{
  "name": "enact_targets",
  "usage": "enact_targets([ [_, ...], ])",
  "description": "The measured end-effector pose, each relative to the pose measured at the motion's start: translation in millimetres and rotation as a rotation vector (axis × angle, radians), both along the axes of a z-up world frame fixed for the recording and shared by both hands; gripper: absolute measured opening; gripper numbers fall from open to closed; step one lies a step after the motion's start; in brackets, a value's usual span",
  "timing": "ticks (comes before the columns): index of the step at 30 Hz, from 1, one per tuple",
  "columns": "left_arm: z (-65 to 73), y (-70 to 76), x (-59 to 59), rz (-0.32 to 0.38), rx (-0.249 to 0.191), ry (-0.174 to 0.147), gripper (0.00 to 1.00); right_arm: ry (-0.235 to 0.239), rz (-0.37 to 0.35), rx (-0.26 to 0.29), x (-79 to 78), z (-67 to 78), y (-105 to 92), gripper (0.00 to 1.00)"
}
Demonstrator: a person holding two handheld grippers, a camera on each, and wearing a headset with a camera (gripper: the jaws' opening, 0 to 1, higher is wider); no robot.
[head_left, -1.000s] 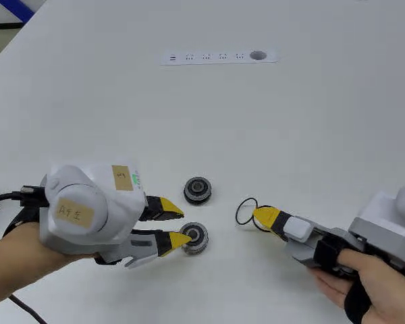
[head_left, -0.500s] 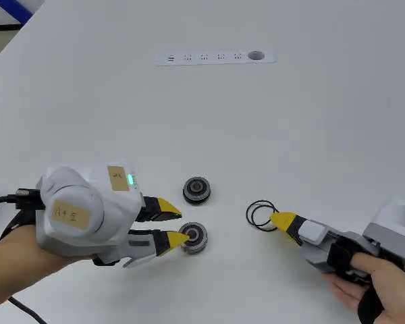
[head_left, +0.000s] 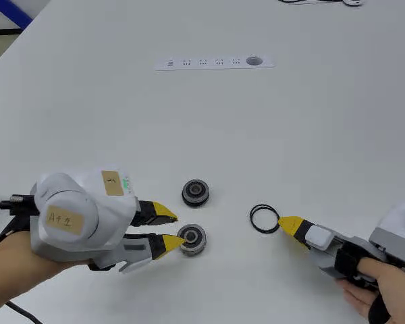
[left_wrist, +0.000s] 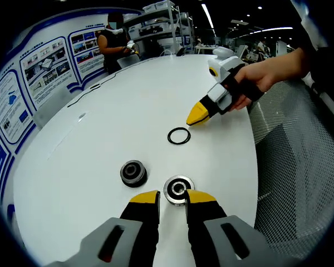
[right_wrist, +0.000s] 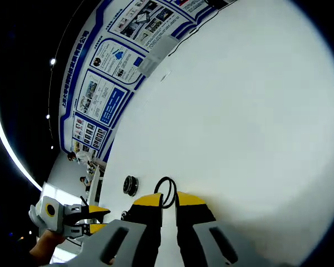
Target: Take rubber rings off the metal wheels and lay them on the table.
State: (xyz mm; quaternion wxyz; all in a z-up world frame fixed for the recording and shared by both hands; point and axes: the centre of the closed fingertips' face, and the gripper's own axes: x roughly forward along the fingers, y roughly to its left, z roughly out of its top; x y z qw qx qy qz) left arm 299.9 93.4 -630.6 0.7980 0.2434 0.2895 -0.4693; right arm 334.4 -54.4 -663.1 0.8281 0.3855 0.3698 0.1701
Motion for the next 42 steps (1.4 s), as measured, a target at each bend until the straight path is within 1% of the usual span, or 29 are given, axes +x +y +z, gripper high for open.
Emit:
enact_targets([
  [2, 0.0, 0.3, 1.2, 0.001, -0.001, -0.001, 0.18, -0.002, -0.005, 0.001, 0.7, 0.5, -1.8, 0.1],
  [7, 1.6, 3.2, 6.6, 0.008, -0.006, -0.003, 0.18, -0.045, 0.0, 0.004, 5.6, 11.2, -0.1, 0.11],
  [10, 4.1, 6.3, 13.3, 0.025, -0.017, -0.008, 0.19, -0.077, 0.009, 0.02, 10.3, 20.3, 4.3, 0.12],
  [14, 6.5, 7.6, 20.9, 0.032, -0.019, -0.014, 0.19, -0.105, 0.029, 0.039, 13.6, 28.5, 12.3, 0.14],
  [18, 8.7, 7.2, 32.8, 0.039, -0.018, -0.028, 0.18, -0.128, 0.063, 0.063, 14.7, 36.1, 23.3, 0.14],
  [20, 9.2, 6.0, 38.8, 0.039, -0.023, -0.028, 0.18, -0.139, 0.091, 0.065, 14.3, 38.5, 29.0, 0.15],
  [25, 8.9, 4.0, 51.3, 0.041, -0.027, -0.034, 0.17, -0.155, 0.137, 0.067, 13.8, 40.2, 39.4, 0.18],
  [32, 6.2, 0.7, 63.2, 0.036, -0.028, -0.038, 0.17, -0.169, 0.196, 0.068, 14.0, 40.5, 52.1, 0.22],
  [35, 3.1, -2.6, 69.0, 0.033, -0.029, -0.037, 0.17, -0.175, 0.227, 0.066, 14.6, 40.6, 59.1, 0.23],
  [38, -1.1, -6.4, 73.2, 0.023, -0.026, -0.031, 0.17, -0.186, 0.257, 0.056, 16.1, 40.1, 64.1, 0.24],
  [42, -6.4, -10.9, 76.4, 0.01, -0.027, -0.017, 0.17, -0.191, 0.271, 0.062, 17.9, 40.6, 69.2, 0.25],
])
